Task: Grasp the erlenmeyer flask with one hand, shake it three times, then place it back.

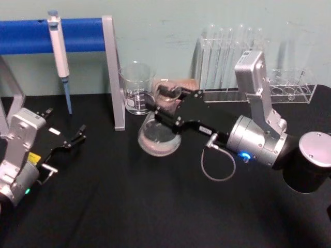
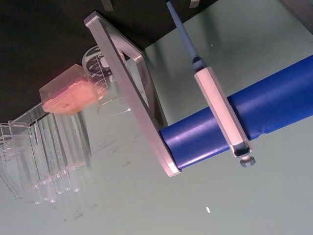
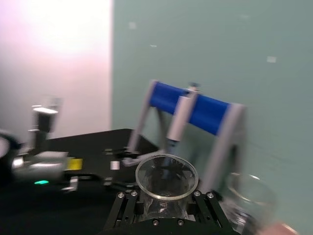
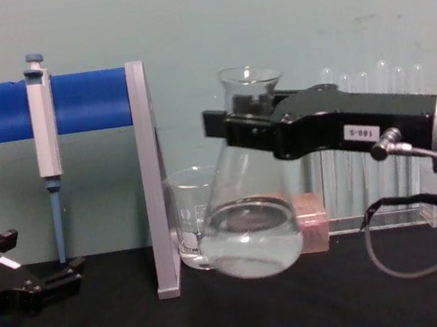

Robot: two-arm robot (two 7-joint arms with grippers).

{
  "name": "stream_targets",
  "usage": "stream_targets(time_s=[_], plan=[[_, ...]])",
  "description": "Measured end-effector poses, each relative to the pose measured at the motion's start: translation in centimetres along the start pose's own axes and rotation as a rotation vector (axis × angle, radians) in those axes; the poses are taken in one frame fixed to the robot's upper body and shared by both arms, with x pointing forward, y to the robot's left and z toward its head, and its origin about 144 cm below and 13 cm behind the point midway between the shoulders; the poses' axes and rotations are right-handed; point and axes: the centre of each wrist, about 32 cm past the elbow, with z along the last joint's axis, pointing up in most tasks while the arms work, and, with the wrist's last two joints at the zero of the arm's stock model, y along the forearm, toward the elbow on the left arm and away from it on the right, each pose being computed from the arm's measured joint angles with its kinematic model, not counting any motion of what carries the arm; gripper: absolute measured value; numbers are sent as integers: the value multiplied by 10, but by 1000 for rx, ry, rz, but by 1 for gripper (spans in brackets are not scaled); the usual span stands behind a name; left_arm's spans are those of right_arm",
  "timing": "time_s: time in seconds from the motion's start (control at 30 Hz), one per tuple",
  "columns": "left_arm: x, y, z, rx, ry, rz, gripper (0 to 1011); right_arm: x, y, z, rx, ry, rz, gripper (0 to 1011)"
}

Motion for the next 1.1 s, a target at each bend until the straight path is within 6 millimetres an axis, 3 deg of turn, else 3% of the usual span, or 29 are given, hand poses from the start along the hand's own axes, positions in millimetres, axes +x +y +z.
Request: stream_targets(time_s=[0.27, 1.1], plan=[[0, 0, 0, 0, 0, 0, 1001, 2, -2, -3, -15, 14, -207, 449], [0, 0, 0, 0, 0, 0, 1001, 5, -7, -8, -75, 29, -512, 449]])
